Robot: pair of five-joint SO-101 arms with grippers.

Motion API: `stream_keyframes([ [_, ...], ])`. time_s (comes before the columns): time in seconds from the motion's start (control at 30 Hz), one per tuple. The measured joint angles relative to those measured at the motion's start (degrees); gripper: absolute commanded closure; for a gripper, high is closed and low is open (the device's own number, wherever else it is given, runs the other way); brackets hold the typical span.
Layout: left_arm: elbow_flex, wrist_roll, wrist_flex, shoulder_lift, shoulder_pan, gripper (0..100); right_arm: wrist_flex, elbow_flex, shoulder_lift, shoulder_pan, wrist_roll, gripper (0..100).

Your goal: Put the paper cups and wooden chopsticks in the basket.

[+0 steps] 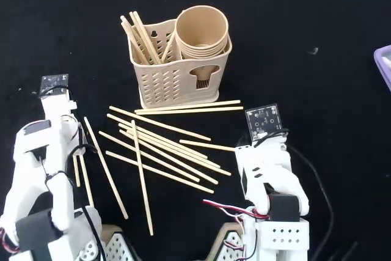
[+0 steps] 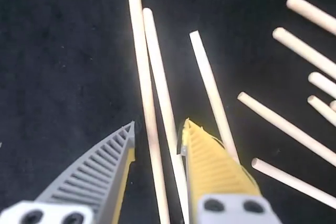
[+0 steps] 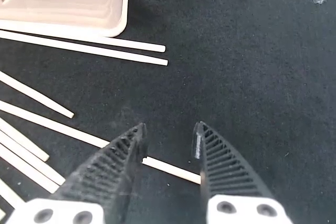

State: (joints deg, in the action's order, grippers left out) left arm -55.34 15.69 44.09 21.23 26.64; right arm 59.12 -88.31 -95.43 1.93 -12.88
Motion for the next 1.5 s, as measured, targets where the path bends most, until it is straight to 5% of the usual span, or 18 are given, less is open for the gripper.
stream_keyframes([
  [0.27, 0.62, 0.35, -2.11, -6.33, -2.02, 86, 0.00, 0.00, 0.00, 0.00, 0.00, 84.7],
  [0.4, 5.45, 0.35, 0.18, -11.43, -2.11, 97, 0.00, 0.00, 0.00, 0.00, 0.00, 84.7],
  [0.77, 11.69, -0.62, 5.27, -15.82, -3.16, 97, 0.00, 0.00, 0.00, 0.00, 0.00, 84.7],
  [1.23, 13.63, -13.01, 4.75, 11.60, -2.81, 97, 0.00, -0.18, 0.00, 0.00, 0.00, 84.7],
  [1.5, 9.32, -23.82, -2.64, 24.53, -2.81, 97, 0.00, -0.18, 0.00, 0.00, 0.00, 84.7],
])
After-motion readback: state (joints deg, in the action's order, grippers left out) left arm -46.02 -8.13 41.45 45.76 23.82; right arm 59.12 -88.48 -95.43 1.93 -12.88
